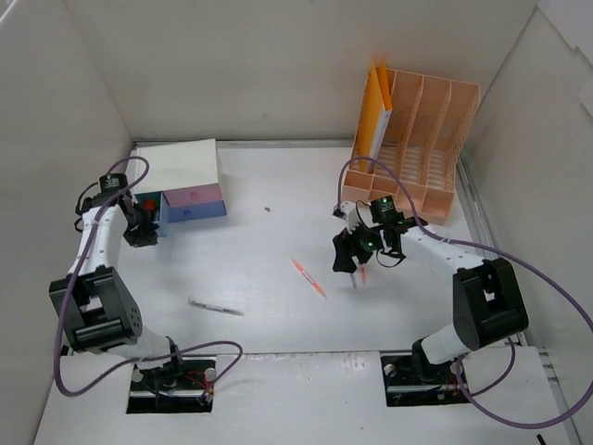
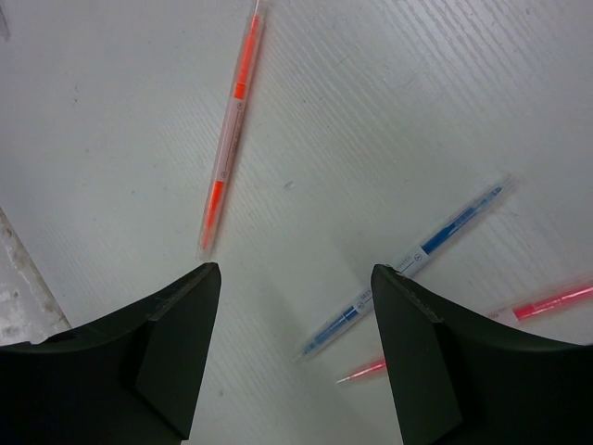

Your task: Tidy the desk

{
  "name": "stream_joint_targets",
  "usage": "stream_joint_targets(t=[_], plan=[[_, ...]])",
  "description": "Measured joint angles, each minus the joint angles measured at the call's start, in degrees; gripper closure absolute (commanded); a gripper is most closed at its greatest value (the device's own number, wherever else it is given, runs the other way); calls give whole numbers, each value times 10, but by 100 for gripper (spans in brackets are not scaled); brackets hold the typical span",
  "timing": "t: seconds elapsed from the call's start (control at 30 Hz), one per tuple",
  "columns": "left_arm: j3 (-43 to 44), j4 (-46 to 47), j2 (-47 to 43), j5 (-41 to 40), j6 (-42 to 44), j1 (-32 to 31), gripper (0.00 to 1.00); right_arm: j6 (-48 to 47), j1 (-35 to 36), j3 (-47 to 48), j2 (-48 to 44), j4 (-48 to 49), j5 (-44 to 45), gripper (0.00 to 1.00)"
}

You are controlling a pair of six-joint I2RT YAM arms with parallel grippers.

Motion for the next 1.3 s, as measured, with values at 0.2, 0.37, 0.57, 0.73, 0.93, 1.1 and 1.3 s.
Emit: stream_joint_targets(t=[0.2, 0.37, 0.57, 0.73, 0.93, 1.1, 1.3], plan=[[53, 64, 87, -12, -32, 0, 100, 0, -10, -4, 0, 0, 0, 37], [72, 100, 109, -10, -43, 0, 100, 0, -21, -4, 0, 0, 2, 37], [96, 122, 134, -5, -46, 0, 100, 0, -22, -4, 0, 0, 5, 37], [104, 133, 145, -1, -53, 0, 99, 0, -22, -4, 0, 0, 5, 37], [113, 140, 153, 1, -56, 3, 95, 0, -22, -4, 0, 0, 5, 37], [117, 150, 158, 5, -57, 5, 93, 0, -22, -4, 0, 0, 5, 37], [122, 161, 164, 12, -59, 9, 88, 0, -22, -4, 0, 0, 5, 37]])
